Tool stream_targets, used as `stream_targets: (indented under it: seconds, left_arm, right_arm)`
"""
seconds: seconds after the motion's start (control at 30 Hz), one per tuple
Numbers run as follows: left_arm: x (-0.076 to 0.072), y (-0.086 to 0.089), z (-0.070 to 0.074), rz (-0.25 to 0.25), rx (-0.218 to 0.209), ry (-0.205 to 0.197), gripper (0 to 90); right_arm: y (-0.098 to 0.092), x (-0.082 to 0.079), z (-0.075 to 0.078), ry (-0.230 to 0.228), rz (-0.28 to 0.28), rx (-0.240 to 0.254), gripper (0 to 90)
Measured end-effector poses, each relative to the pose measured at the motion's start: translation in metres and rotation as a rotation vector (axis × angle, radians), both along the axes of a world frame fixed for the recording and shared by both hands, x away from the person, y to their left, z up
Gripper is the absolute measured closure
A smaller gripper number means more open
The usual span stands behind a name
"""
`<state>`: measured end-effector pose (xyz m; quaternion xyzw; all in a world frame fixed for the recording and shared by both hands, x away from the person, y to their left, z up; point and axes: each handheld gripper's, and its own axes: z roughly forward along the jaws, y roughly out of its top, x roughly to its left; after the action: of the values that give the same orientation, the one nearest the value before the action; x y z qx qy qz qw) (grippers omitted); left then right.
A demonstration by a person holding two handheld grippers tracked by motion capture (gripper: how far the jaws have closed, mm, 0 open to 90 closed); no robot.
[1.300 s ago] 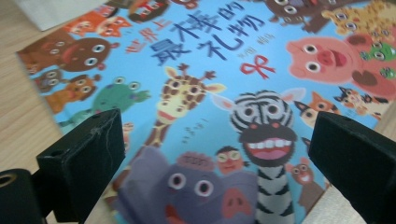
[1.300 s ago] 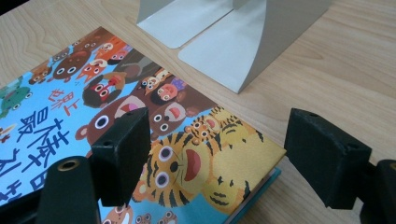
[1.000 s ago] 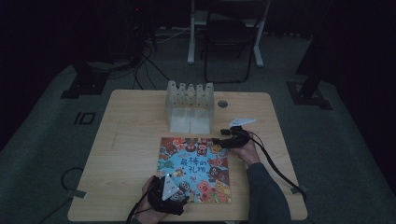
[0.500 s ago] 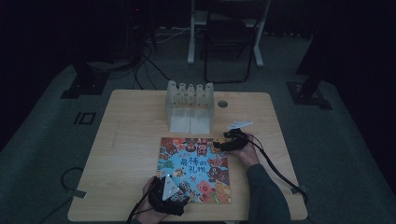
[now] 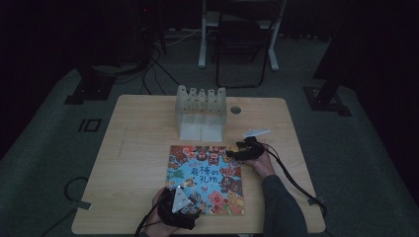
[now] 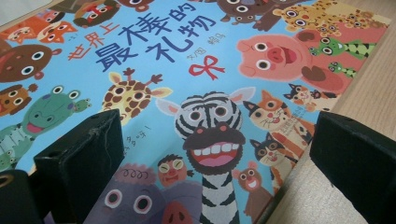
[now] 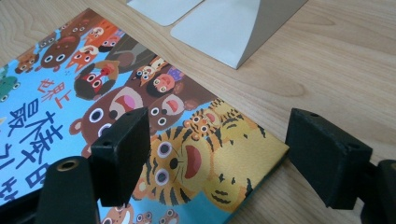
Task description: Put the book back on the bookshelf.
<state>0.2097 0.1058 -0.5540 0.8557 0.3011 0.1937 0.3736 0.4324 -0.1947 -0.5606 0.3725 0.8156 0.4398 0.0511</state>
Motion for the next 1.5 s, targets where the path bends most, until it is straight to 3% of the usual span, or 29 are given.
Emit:
stream_targets:
  seconds: [0.2, 0.33, 0.7, 0.83, 0.87, 0.97, 1.23, 1.5]
  left_arm:
    - [-0.001, -0.002, 0.0, -0.007, -0.003, 0.001, 3.0]
    - [-0.002, -0.005, -0.001, -0.035, -0.002, 0.019, 2.3]
    - [-0.003, -0.017, -0.008, -0.077, 0.021, 0.016, 1.9]
    - [-0.004, -0.025, -0.011, -0.09, 0.045, 0.0, 1.4]
    - [-0.006, -0.033, -0.013, -0.101, 0.071, -0.035, 1.4]
    - [-0.007, -0.037, -0.013, -0.103, 0.084, -0.06, 1.4]
    - [0.0, -0.039, -0.012, -0.069, 0.043, -0.074, 1.5]
    - [0.001, -0.048, -0.012, -0.064, 0.057, -0.11, 1.5]
  right_arm:
    - [-0.001, 0.001, 0.001, 0.006, 0.001, 0.005, 22.7]
    - [-0.002, 0.001, 0.004, 0.008, 0.0, 0.023, 22.7]
    - [-0.007, 0.0, 0.013, 0.001, -0.004, 0.086, 23.5]
    - [-0.008, 0.0, 0.013, 0.003, -0.005, 0.091, 23.5]
    - [-0.009, 0.0, 0.013, 0.005, -0.009, 0.108, 23.4]
    - [-0.01, 0.0, 0.015, 0.003, -0.009, 0.128, 23.5]
    - [-0.011, -0.001, 0.024, -0.007, 0.0, 0.144, 23.8]
    - [-0.011, -0.001, 0.029, -0.018, 0.006, 0.143, 24.0]
